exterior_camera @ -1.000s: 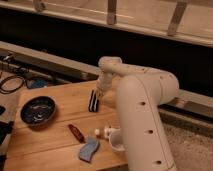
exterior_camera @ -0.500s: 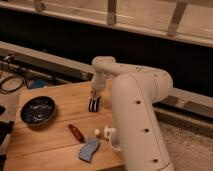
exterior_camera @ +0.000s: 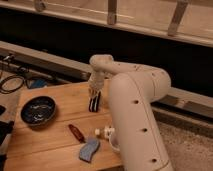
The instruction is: Push the eraser across the table
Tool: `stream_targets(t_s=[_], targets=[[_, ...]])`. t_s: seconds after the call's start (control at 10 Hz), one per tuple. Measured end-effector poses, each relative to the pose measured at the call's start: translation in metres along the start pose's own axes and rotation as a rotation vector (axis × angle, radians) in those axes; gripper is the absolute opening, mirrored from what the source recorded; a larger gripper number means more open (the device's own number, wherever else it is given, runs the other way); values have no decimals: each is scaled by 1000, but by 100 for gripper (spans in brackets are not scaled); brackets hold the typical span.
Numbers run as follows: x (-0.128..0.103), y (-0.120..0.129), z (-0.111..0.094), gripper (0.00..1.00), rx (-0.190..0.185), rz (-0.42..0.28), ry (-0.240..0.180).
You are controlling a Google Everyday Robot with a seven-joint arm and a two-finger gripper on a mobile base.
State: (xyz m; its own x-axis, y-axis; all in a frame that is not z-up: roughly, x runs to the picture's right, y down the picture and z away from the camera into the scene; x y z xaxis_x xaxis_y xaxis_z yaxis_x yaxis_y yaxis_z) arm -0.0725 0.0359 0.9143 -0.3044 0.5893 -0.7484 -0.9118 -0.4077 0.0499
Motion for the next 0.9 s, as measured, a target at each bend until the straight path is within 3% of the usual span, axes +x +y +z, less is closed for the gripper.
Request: stream_targets(t_s=[0.2,0.4,0.6,0.9], targets=[[-6,-16,-32,3,-32,5,-16],[-9,-33,-39,3,-59,18,-17],[-12,-38,-29,3,-68,33,-1],[-17,-56,12,3,-45,80,66]])
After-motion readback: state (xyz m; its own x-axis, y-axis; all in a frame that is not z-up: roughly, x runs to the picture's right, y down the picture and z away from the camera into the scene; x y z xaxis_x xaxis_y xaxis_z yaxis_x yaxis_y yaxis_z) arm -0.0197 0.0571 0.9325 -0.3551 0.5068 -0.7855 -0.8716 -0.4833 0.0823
